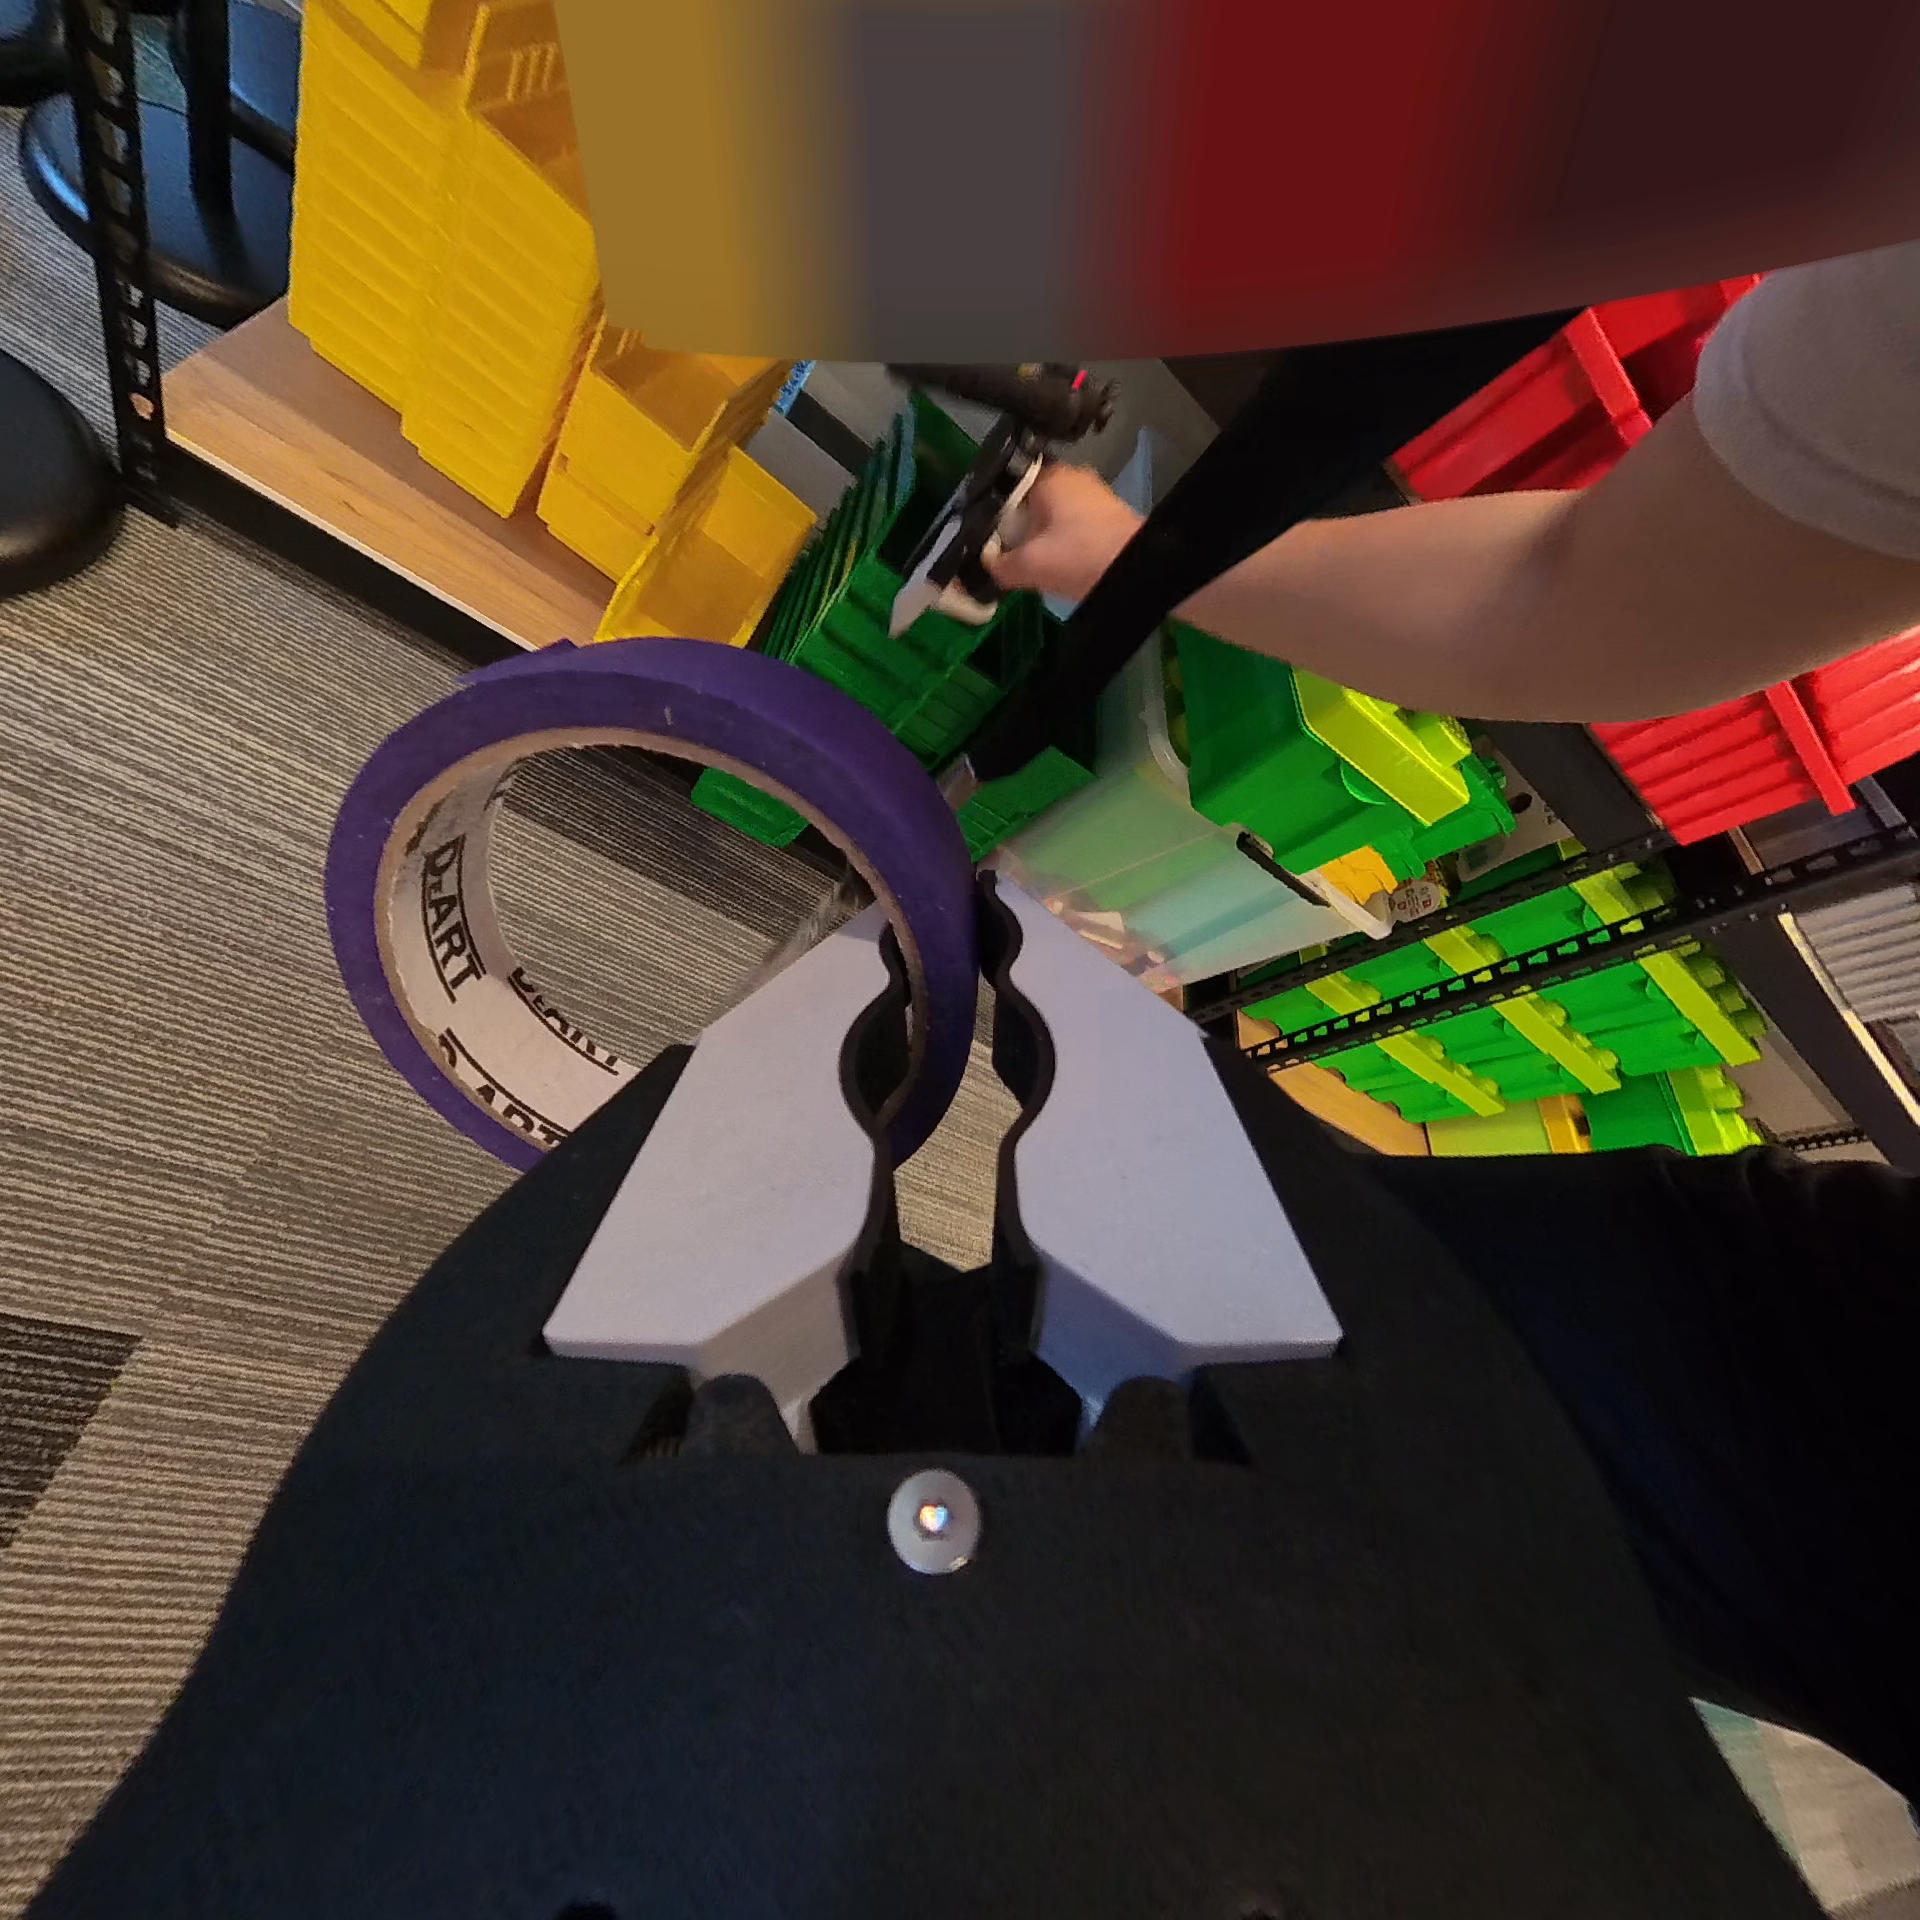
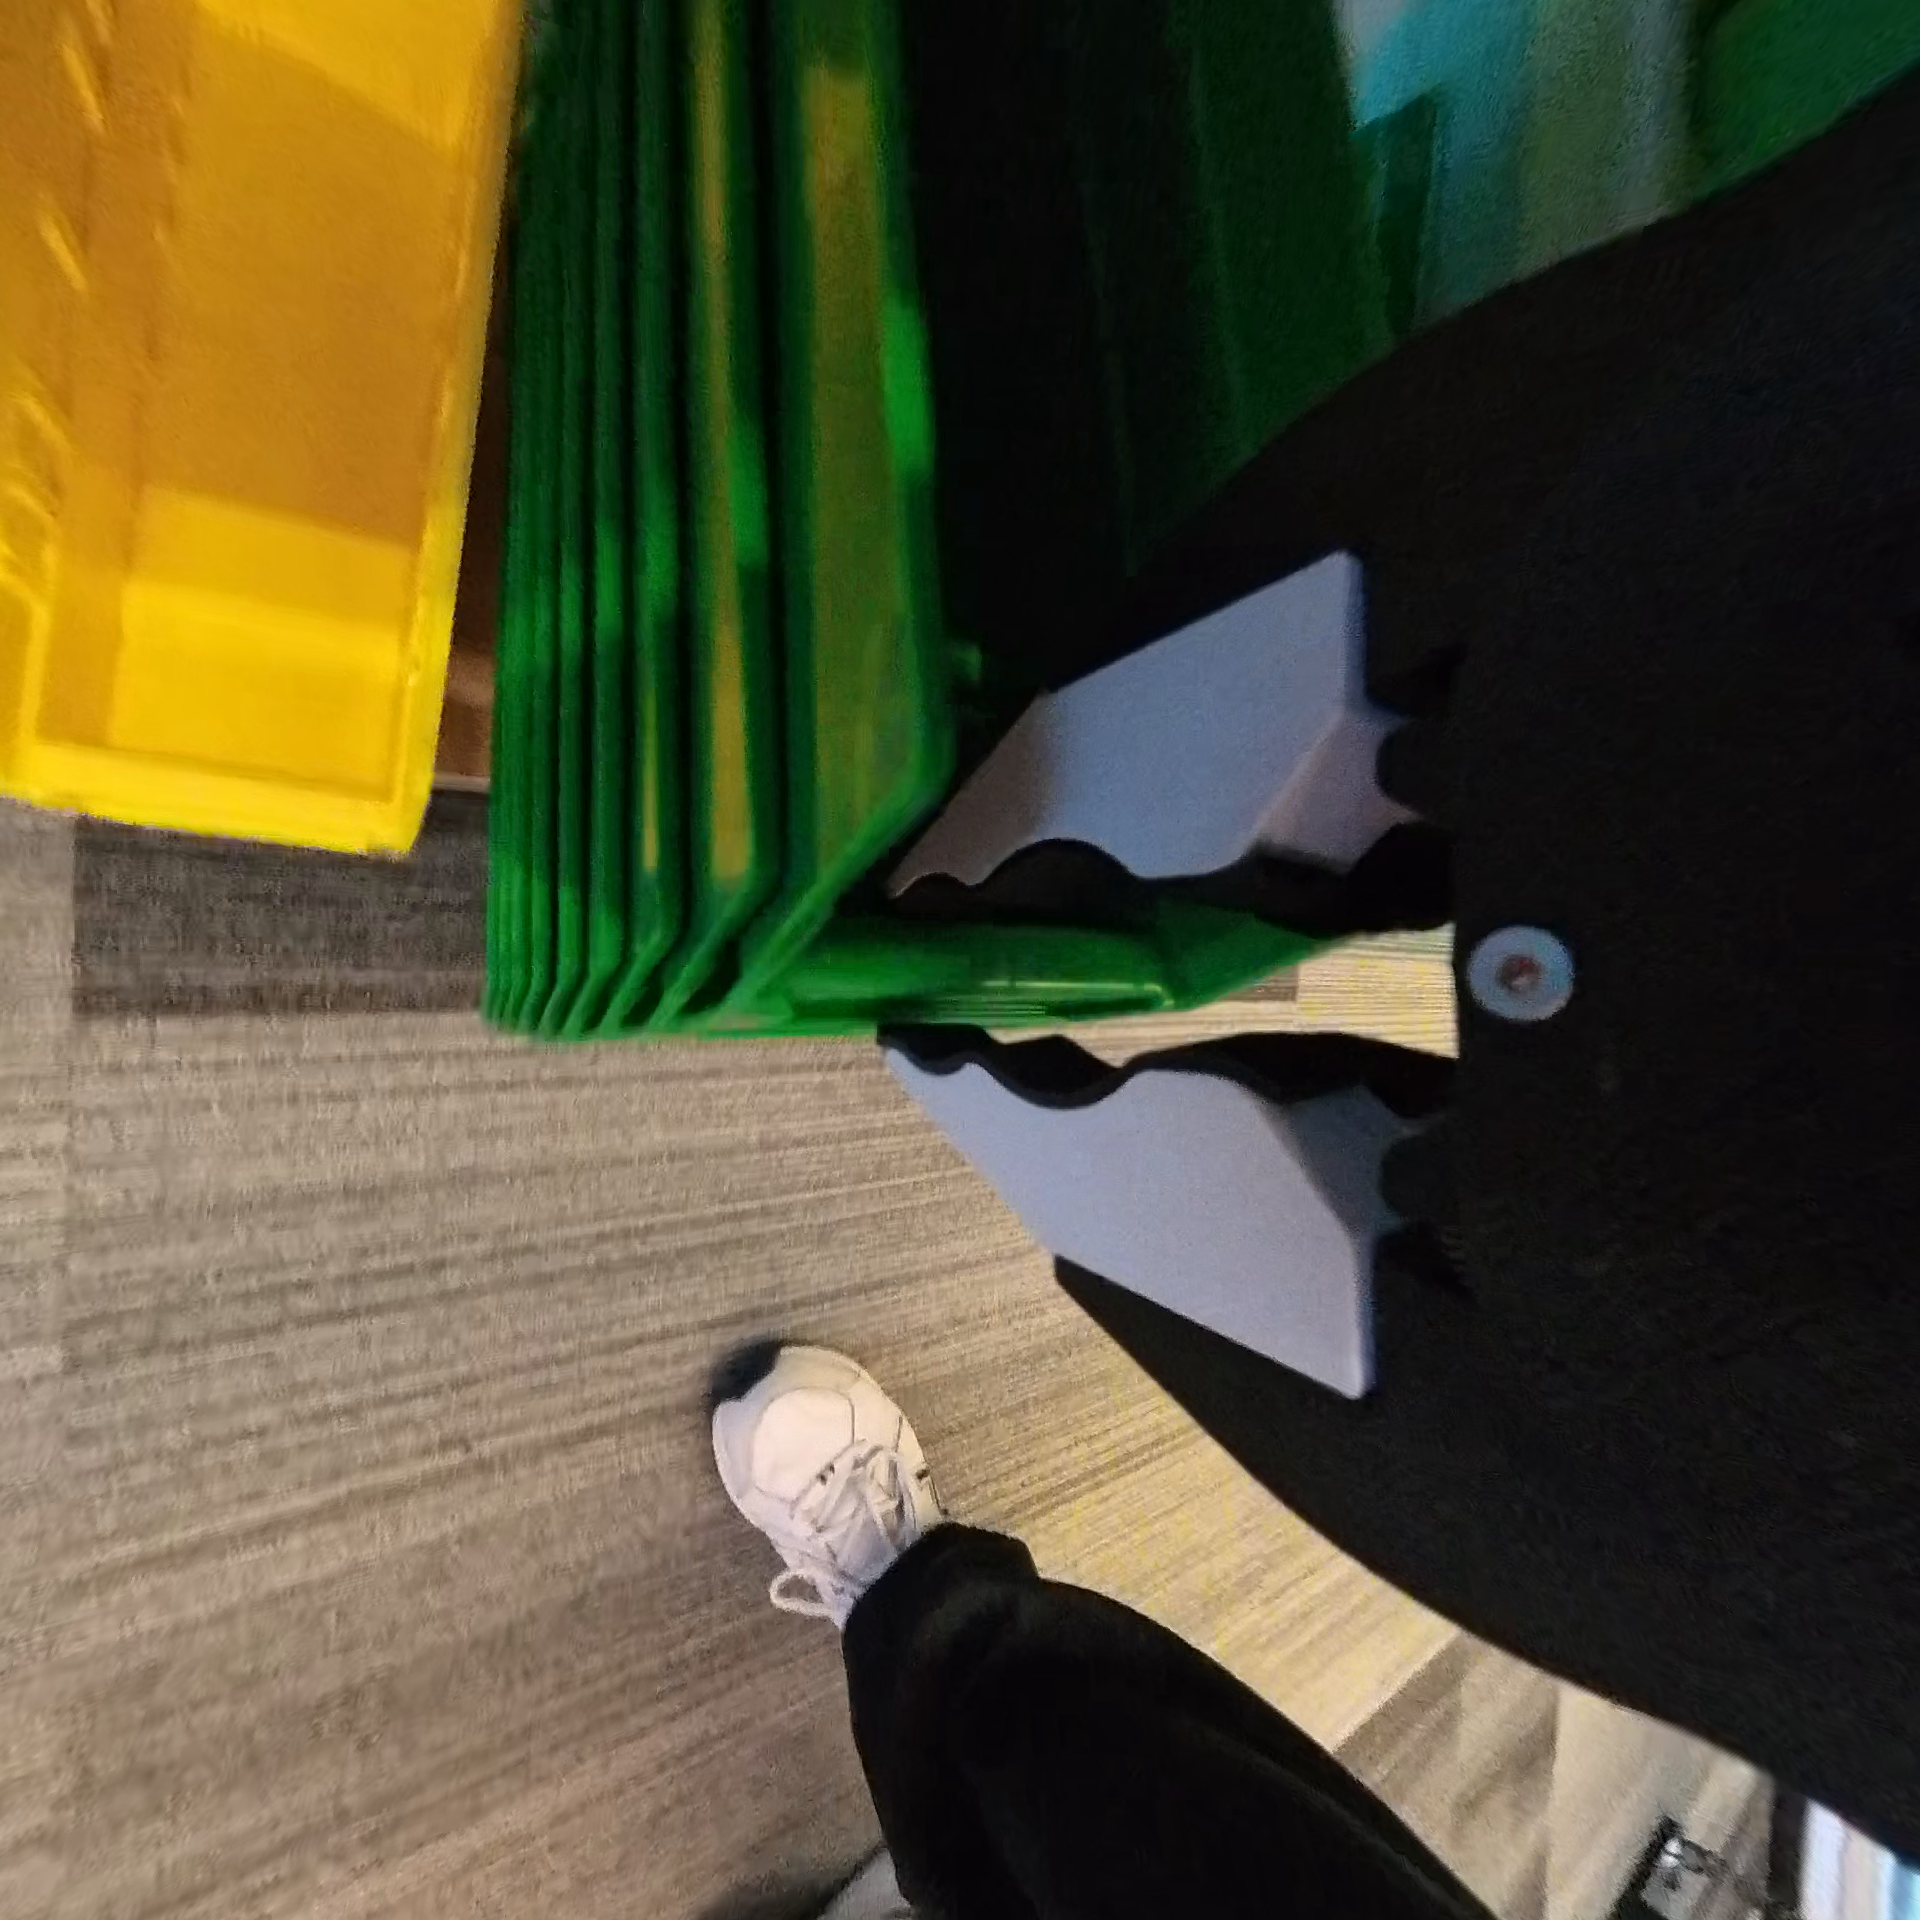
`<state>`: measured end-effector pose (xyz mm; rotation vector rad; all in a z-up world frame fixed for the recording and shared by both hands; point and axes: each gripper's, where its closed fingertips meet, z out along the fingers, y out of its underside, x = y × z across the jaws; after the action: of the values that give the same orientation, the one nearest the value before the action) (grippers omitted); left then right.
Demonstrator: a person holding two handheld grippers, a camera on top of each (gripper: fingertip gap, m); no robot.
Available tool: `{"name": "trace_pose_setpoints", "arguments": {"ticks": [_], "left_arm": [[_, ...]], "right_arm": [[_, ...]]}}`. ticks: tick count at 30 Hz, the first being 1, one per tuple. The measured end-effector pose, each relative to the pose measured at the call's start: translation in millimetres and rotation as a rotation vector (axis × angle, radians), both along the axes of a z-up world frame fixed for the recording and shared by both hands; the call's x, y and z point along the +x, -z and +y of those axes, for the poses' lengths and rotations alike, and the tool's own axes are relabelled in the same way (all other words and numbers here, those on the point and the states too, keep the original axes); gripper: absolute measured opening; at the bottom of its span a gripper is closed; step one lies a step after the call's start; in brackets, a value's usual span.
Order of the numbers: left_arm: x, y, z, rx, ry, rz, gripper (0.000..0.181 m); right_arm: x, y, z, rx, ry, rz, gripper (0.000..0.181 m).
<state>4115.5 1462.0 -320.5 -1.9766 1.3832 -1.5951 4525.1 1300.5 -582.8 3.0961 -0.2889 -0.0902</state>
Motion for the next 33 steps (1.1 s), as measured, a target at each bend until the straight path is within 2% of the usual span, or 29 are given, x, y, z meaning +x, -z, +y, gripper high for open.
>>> {"name": "trace_pose_setpoints", "arguments": {"ticks": [4,8,12,14,16,18,22,23,26,27,30,33], "left_arm": [[4,4,3,0.000,-0.005,0.000,0.007],[5,0,4,-0.008,-0.013,-0.005,0.007],[4,1,0,-0.022,-0.012,-0.007,0.007],[6,0,0,-0.028,-0.013,-0.013,0.007],[8,-3,-1,-0.028,-0.013,-0.023,0.006],[9,-5,-1,-0.025,-0.009,-0.028,0.007],[8,-6,-3,-0.020,0.006,-0.023,0.007],[7,-5,-4,-0.019,0.008,-0.020,0.007],[3,-6,-4,-0.019,0.007,-0.016,0.007],[2,-7,-4,-0.019,0.006,-0.016,0.007],[-3,-6,-4,-0.021,-0.001,-0.012,0.007],[-6,-7,-4,-0.030,-0.020,-0.015,0.007]], "right_arm": [[-6,34,10,-0.006,-0.035,-0.008,0.017],[-9,36,9,0.090,0.036,0.002,0.017],[-5,-3,25,0.359,0.268,0.071,0.028],[9,-24,34,0.489,0.421,0.090,0.029],[34,-34,34,0.548,0.618,0.043,0.028],[57,-34,25,0.533,0.821,-0.014,0.029],[86,-34,38,0.601,1.051,-0.038,0.031],[92,-28,36,0.570,1.089,-0.055,0.034],[98,0,26,0.384,1.138,-0.028,0.034],[100,7,24,0.345,1.163,-0.010,0.028],[105,10,26,0.340,1.257,0.015,0.018],[105,6,19,0.313,1.208,-0.062,0.012]]}}
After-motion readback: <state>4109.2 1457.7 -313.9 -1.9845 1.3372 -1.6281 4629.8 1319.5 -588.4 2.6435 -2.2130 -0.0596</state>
